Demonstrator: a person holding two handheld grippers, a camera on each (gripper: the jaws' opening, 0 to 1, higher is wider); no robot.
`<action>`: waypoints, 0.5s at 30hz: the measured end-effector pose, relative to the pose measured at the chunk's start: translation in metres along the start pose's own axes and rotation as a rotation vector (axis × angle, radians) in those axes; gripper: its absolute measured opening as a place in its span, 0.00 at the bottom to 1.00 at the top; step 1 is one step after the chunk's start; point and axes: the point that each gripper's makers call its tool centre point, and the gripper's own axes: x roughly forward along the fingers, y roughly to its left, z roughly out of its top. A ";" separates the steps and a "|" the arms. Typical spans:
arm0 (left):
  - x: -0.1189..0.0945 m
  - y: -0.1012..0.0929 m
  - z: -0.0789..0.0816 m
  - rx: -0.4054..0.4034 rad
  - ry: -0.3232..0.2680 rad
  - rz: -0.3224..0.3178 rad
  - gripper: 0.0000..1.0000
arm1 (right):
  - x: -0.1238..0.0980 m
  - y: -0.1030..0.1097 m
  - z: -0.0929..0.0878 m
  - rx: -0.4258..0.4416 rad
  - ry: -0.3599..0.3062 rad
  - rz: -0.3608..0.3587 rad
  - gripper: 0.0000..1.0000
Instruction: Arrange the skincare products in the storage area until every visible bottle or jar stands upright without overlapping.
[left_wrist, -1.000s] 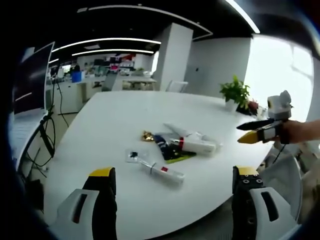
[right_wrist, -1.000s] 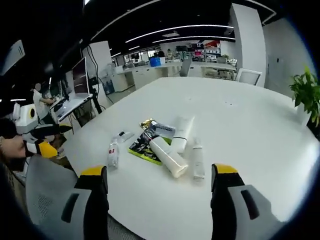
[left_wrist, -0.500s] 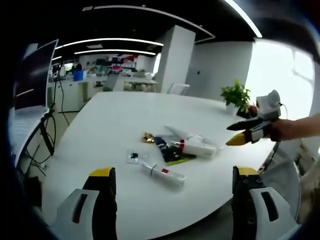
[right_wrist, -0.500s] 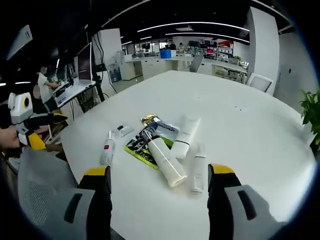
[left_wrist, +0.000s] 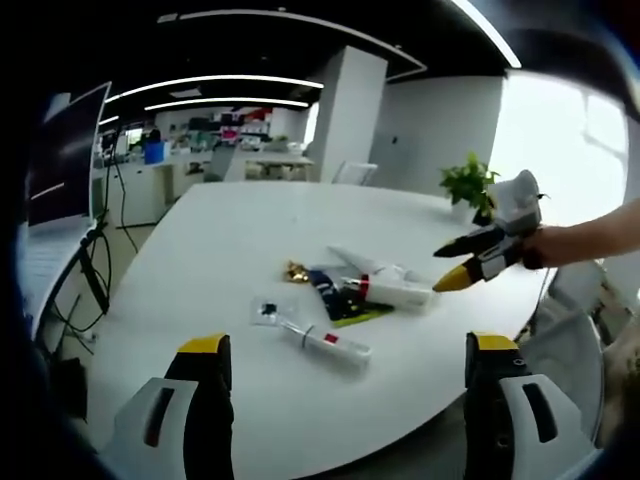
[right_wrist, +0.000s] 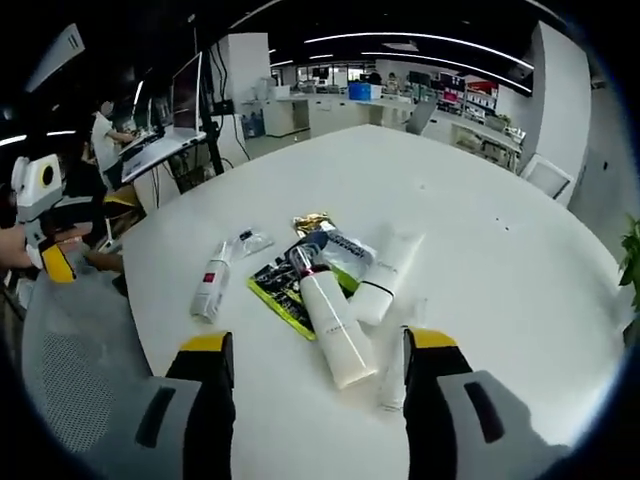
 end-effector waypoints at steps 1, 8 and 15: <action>0.000 0.000 0.000 0.000 0.000 0.001 0.96 | 0.001 0.000 0.001 -0.003 0.000 0.001 0.68; 0.000 0.000 0.000 -0.004 0.001 0.001 0.95 | 0.013 -0.001 0.009 -0.061 0.016 0.018 0.66; 0.000 0.002 0.001 -0.013 -0.003 0.008 0.95 | 0.030 -0.006 0.014 -0.085 0.039 0.028 0.63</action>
